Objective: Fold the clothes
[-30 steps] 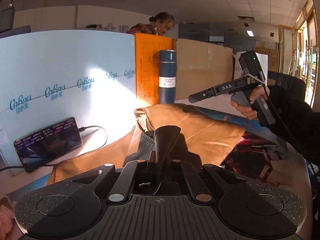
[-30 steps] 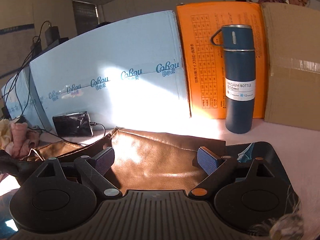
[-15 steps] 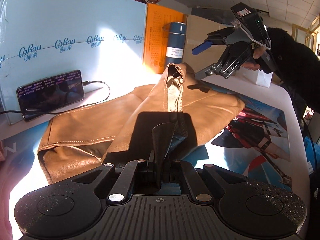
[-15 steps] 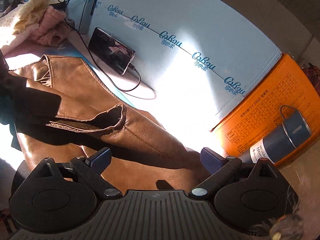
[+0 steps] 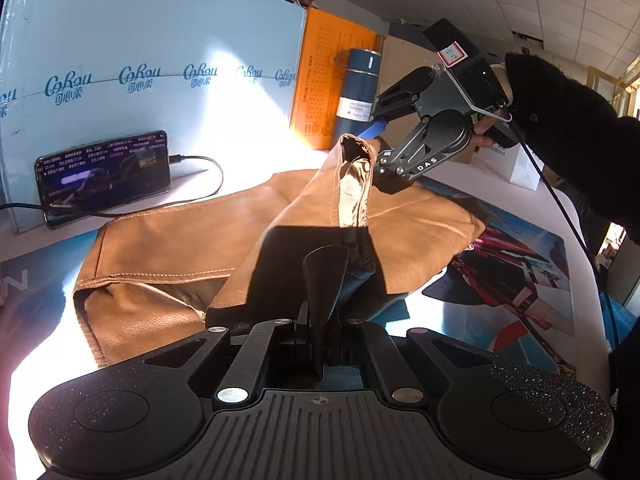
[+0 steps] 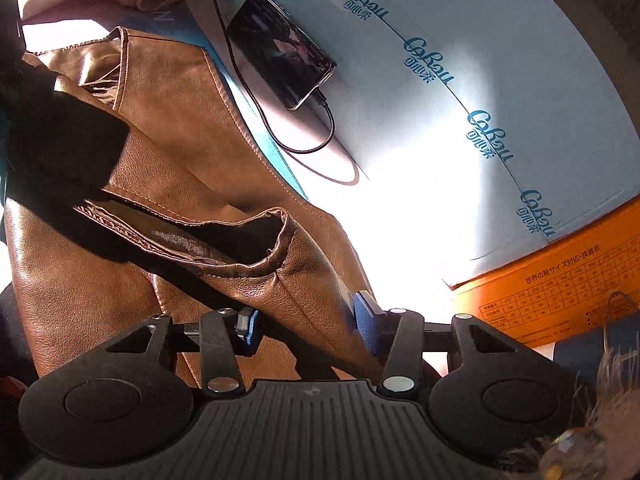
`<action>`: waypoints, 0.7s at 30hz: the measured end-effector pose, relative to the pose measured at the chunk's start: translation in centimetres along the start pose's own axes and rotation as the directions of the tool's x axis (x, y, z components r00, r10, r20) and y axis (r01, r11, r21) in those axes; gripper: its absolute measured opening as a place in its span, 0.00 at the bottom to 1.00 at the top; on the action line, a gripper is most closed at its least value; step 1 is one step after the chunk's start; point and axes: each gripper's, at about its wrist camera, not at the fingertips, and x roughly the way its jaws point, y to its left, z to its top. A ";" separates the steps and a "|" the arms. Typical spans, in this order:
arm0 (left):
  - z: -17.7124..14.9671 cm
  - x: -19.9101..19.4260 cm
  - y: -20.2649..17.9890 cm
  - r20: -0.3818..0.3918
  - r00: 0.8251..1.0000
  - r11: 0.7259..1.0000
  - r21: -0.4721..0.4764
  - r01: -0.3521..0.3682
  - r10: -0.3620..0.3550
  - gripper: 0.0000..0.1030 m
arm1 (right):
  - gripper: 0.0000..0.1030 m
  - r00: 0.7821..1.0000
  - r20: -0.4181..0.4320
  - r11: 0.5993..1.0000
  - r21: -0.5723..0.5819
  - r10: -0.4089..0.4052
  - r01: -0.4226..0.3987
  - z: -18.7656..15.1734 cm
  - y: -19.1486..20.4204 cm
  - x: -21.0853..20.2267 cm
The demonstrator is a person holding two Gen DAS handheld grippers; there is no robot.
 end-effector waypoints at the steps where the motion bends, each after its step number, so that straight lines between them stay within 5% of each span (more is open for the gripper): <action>1: 0.0 -0.1 0.2 0.005 1.000 1.000 -0.012 0.002 -0.002 0.03 | 0.29 1.000 0.003 1.000 0.028 0.007 -0.007 -0.1 -0.2 -0.3; 6: 0.1 -0.6 0.5 0.045 0.999 0.999 -0.044 -0.002 0.004 0.03 | 0.09 0.996 0.070 0.997 0.055 -0.061 0.058 -0.6 1.3 -3.7; 13: 0.1 -2.8 1.2 0.175 0.983 0.996 -0.084 -0.041 0.055 0.03 | 0.05 0.963 0.209 0.985 0.008 -0.170 0.173 -1.0 5.7 -13.1; 21: -0.9 -6.7 0.1 0.275 0.961 1.000 -0.022 0.007 -0.001 0.07 | 0.05 0.931 0.278 0.968 -0.024 -0.235 0.251 -3.3 14.1 -21.6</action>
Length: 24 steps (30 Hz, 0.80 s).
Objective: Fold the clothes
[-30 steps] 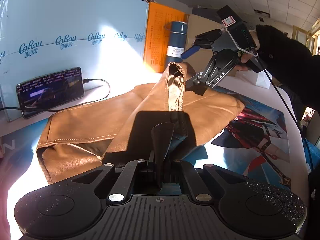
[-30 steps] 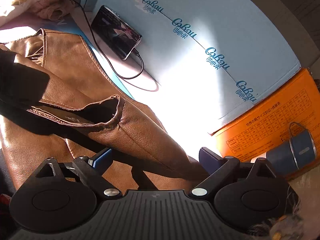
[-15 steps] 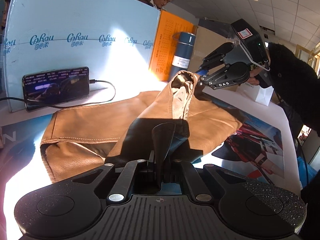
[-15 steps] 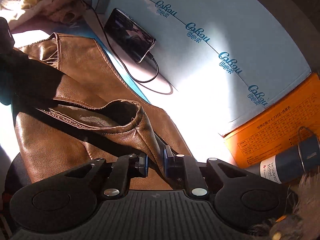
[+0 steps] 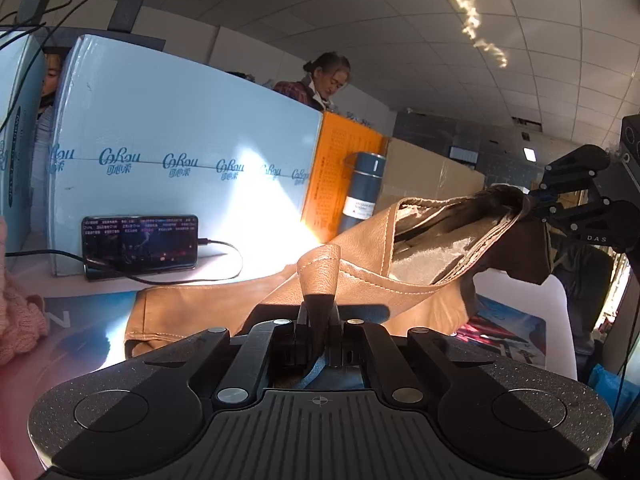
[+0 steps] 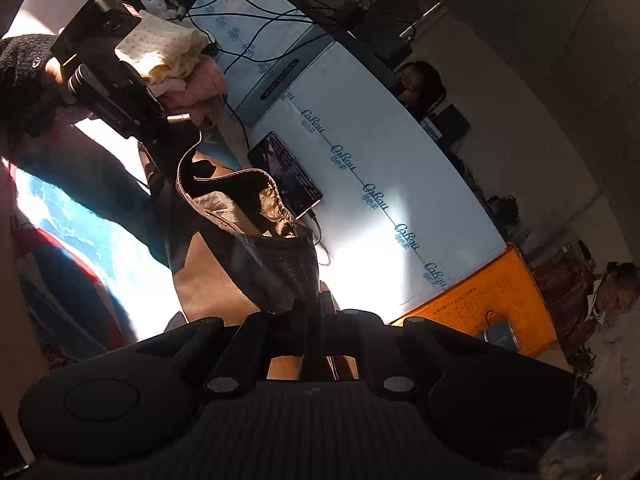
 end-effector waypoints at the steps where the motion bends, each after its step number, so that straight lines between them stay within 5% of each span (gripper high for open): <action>1: -0.2 -0.5 -0.2 0.000 1.000 1.000 0.011 0.010 -0.010 0.08 | 0.05 1.000 0.008 1.000 0.005 0.005 -0.005 0.0 1.0 -1.2; 7: -1.7 -2.8 -1.4 -0.073 0.997 0.993 0.107 0.044 -0.036 0.10 | 0.05 0.988 -0.001 0.982 0.113 0.155 -0.154 -1.4 6.7 -5.1; 11: -2.4 -3.5 -2.6 -0.151 0.988 0.975 0.214 0.054 -0.021 0.14 | 0.06 0.957 -0.001 0.920 0.277 0.289 -0.277 -3.5 9.1 -4.9; 14: -3.4 -3.9 -3.6 -0.261 0.965 0.943 0.327 0.060 0.029 0.20 | 0.14 0.931 0.048 0.870 0.341 0.362 -0.356 -4.8 10.2 -5.4; 16: -4.1 -4.5 -4.1 -0.337 0.939 0.920 0.384 0.071 0.068 0.36 | 0.23 0.907 0.144 0.829 0.369 0.397 -0.421 -5.3 9.9 -6.7; 17: -4.4 -5.0 -4.1 -0.361 0.929 0.918 0.389 0.076 0.076 0.39 | 0.33 0.900 0.192 0.817 0.379 0.391 -0.435 -5.6 9.6 -7.4; 19: -4.3 -6.4 -3.8 -0.383 0.921 0.929 0.360 0.086 0.063 0.66 | 0.45 0.899 0.261 0.808 0.402 0.350 -0.431 -6.2 8.7 -8.6; 21: -3.6 -7.9 -3.3 -0.332 0.943 0.944 0.321 0.077 0.036 0.81 | 0.54 0.918 0.287 0.798 0.466 0.273 -0.383 -7.4 7.3 -8.9; 24: -2.2 -9.7 -2.7 -0.217 0.976 0.965 0.258 0.051 0.007 0.84 | 0.62 0.962 0.219 0.750 0.606 0.162 -0.264 -10.0 5.4 -7.3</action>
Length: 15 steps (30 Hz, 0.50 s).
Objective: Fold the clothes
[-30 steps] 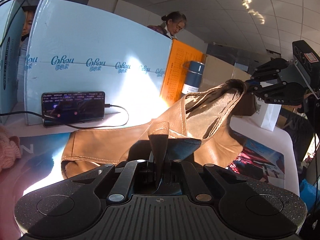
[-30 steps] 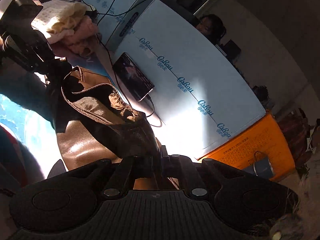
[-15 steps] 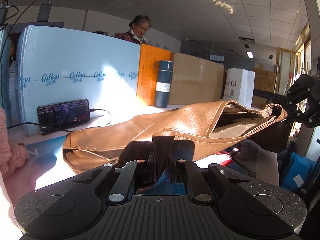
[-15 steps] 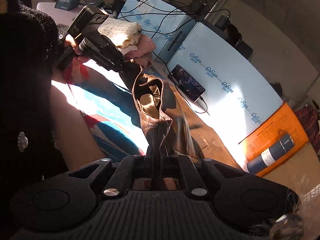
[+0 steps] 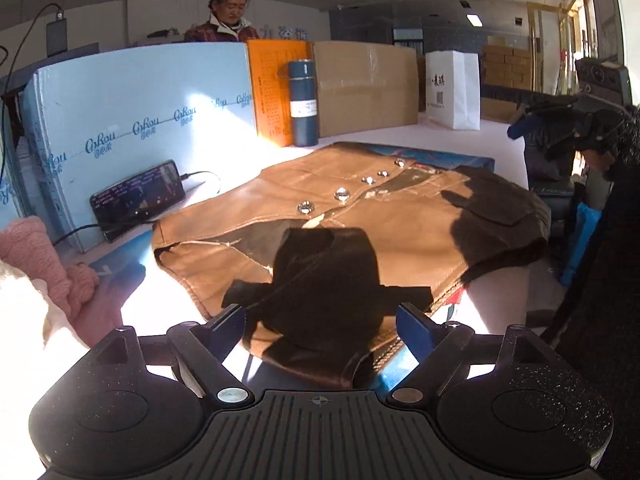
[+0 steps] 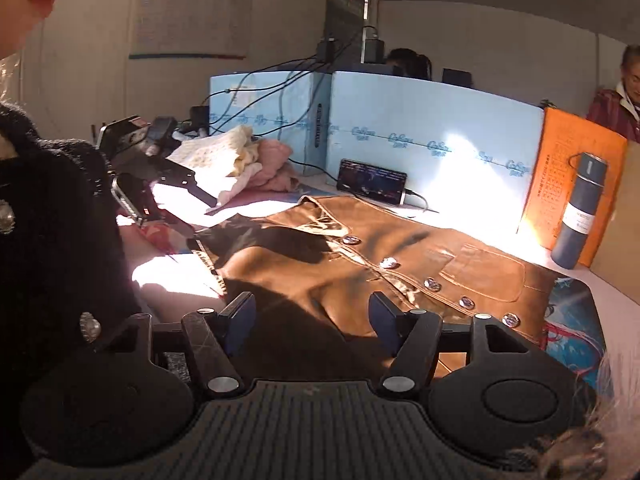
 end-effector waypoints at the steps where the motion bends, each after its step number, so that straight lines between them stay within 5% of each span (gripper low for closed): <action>1: 0.5 -0.1 0.3 0.047 0.999 0.999 -0.033 -0.017 0.019 0.89 | 0.62 0.998 -0.014 0.997 0.061 -0.054 0.055 -0.6 -1.2 0.5; 3: 1.6 0.2 0.9 0.119 0.991 0.994 -0.095 -0.051 0.062 0.92 | 0.62 0.983 -0.060 0.963 0.200 -0.172 0.181 -2.2 -3.7 1.6; 6: 3.6 3.4 1.5 0.091 0.988 0.976 -0.187 -0.109 0.128 0.92 | 0.63 0.942 -0.138 0.870 0.360 -0.307 0.336 -4.3 -6.2 2.6; 10: 5.0 9.6 0.8 -0.024 0.998 0.976 -0.210 -0.060 0.057 0.92 | 0.63 0.904 -0.219 0.784 0.449 -0.368 0.429 -5.8 -7.9 3.2; 15: 4.4 15.0 -2.0 -0.191 0.980 0.987 -0.159 0.023 -0.054 0.92 | 0.65 0.900 -0.249 0.791 0.431 -0.359 0.434 -5.9 -7.4 3.7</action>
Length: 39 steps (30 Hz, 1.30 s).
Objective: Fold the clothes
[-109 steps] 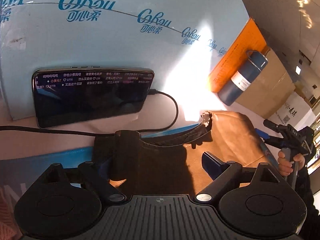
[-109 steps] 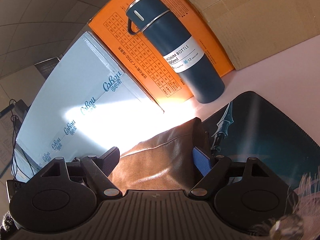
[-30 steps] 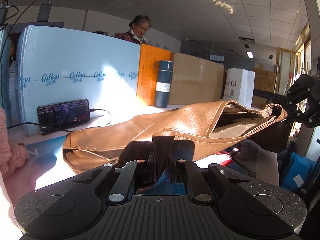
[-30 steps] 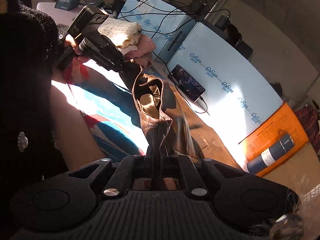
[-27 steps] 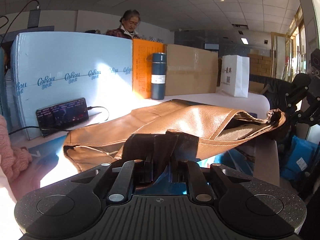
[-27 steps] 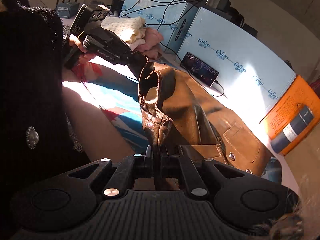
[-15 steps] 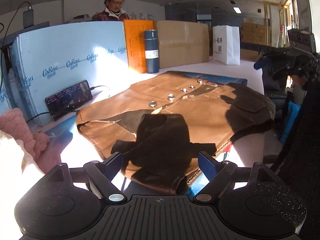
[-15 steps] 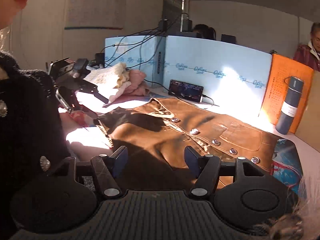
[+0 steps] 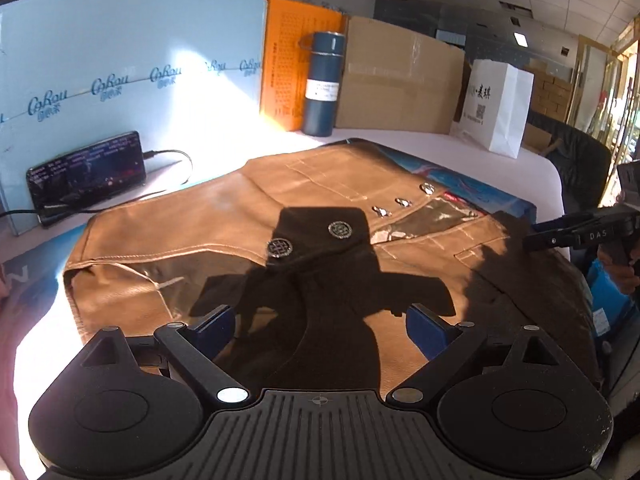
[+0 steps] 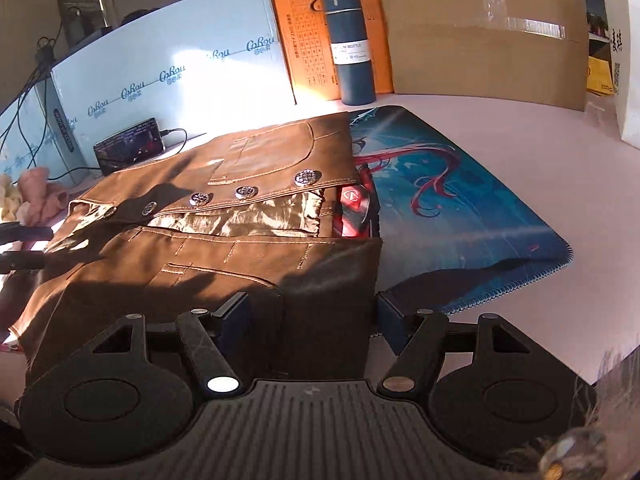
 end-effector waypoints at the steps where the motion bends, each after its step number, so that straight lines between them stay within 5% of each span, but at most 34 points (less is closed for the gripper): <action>1: -0.3 0.6 -0.3 -0.025 1.000 1.000 -0.010 0.016 -0.017 0.91 | 0.65 1.000 -0.007 1.000 -0.020 -0.012 0.011 0.0 0.3 0.1; 3: -1.0 0.9 -0.9 -0.022 1.000 1.000 0.003 0.000 0.000 0.90 | 0.57 0.999 -0.007 0.999 -0.030 -0.036 0.036 0.1 0.7 0.3; 5: -1.5 0.6 -1.9 -0.003 0.998 0.997 0.052 -0.055 0.055 0.70 | 0.33 0.996 0.006 0.996 -0.029 -0.089 0.089 0.3 0.9 0.4; 7: -1.8 0.0 -2.0 0.013 0.997 0.996 0.049 -0.077 0.077 0.29 | 0.19 0.994 0.030 0.994 -0.020 -0.109 0.110 0.7 0.6 0.5; 9: -1.9 -0.8 -1.7 0.029 0.995 0.995 0.033 -0.092 0.091 0.13 | 0.06 0.989 0.055 0.990 -0.038 -0.134 0.136 1.1 0.7 0.6; 11: -2.2 -1.4 -1.6 0.053 0.991 0.993 0.016 -0.121 0.120 0.00 | 0.05 0.984 0.094 0.985 -0.074 -0.149 0.157 1.7 1.2 0.7; 15: -2.0 -2.2 -1.7 0.091 0.981 0.985 -0.009 -0.171 0.171 0.00 | 0.04 0.978 0.143 0.976 -0.129 -0.155 0.174 3.2 2.0 1.5; 20: -2.2 -1.6 -2.0 0.042 0.981 0.982 0.026 -0.188 0.187 0.02 | 0.05 0.979 0.063 0.965 -0.166 -0.194 0.202 3.6 1.5 4.6; 23: -2.2 -1.6 -1.8 0.044 0.974 0.974 0.038 -0.224 0.222 0.09 | 0.05 0.980 0.075 0.969 -0.150 -0.186 0.195 3.8 1.2 4.7; 25: -2.0 -2.2 -1.9 0.092 0.967 0.969 0.039 -0.244 0.240 0.28 | 0.10 0.977 0.076 0.964 -0.163 -0.199 0.209 3.8 1.2 4.8; 26: -1.9 -2.5 -2.1 0.118 0.964 0.968 0.043 -0.246 0.239 0.37 | 0.19 0.974 0.067 0.957 -0.182 -0.216 0.224 3.7 1.3 5.0; 28: -1.6 -3.1 -2.9 0.170 0.964 0.974 0.060 -0.217 0.204 0.71 | 0.31 0.965 0.075 0.941 -0.215 -0.250 0.261 3.5 1.5 5.1; 33: -0.5 -1.9 -5.6 0.188 0.978 0.982 0.143 -0.123 0.095 0.80 | 0.60 0.950 0.093 0.914 -0.260 -0.298 0.312 3.1 1.6 4.6; 36: -0.4 0.4 -7.3 0.101 0.987 0.958 0.245 -0.149 0.128 0.82 | 0.80 0.951 0.113 0.910 -0.279 -0.286 0.307 2.8 1.8 3.6; 39: -0.8 2.0 -7.7 0.051 0.984 0.942 0.284 -0.176 0.169 0.84 | 0.82 0.959 0.133 0.907 -0.315 -0.249 0.279 2.0 2.3 2.3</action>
